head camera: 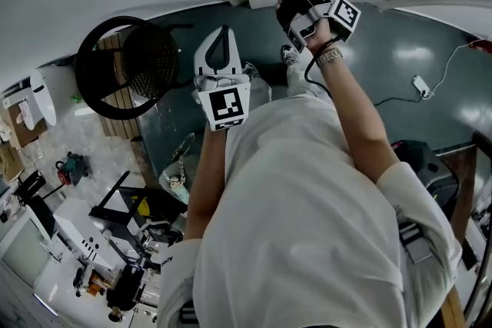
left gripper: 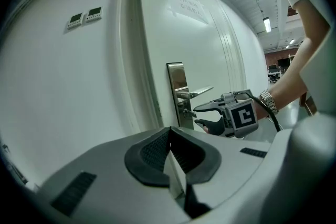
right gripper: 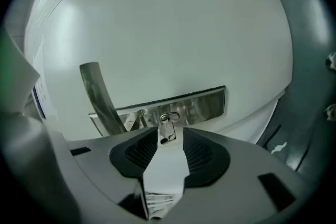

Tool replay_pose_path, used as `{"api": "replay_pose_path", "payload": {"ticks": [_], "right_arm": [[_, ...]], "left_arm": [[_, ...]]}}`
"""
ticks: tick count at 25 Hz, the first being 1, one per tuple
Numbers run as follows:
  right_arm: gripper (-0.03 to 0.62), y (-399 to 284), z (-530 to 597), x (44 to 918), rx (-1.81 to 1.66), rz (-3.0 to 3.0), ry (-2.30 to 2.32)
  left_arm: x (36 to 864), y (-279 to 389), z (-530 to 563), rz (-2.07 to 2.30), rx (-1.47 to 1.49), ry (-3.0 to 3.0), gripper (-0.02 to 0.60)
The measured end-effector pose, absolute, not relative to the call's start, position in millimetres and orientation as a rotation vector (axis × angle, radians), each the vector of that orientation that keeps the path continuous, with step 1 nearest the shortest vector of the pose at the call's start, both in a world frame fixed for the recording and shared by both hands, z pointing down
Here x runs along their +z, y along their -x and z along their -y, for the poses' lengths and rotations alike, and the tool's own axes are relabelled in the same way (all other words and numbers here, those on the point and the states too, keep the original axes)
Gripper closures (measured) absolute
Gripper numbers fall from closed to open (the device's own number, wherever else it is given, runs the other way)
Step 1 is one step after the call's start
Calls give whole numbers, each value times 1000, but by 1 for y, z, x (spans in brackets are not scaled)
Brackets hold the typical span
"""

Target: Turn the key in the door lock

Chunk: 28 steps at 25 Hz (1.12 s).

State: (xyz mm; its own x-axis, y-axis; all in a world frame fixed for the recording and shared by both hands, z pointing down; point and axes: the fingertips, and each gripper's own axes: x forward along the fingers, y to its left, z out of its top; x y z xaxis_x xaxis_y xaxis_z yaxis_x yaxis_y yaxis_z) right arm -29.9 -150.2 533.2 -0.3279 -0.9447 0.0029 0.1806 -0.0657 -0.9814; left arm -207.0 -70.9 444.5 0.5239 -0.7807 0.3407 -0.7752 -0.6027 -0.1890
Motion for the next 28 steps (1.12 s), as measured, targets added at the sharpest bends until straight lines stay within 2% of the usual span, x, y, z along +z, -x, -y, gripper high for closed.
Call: {"api": "replay_pose_path", "payload": {"ticks": [10, 14, 18, 28], "right_arm": [[464, 34, 169, 534, -1596, -1207, 716], [552, 35, 169, 530, -1585, -1270, 686], [572, 34, 169, 526, -1539, -1517, 855], [572, 39, 167, 516, -1387, -1886, 1390]], "left_arm": [[444, 184, 71, -1472, -674, 2679, 572], [443, 175, 74, -1487, -676, 2670, 572], [443, 168, 78, -1487, -668, 2671, 572], [446, 176, 81, -1451, -640, 2701, 572]]}}
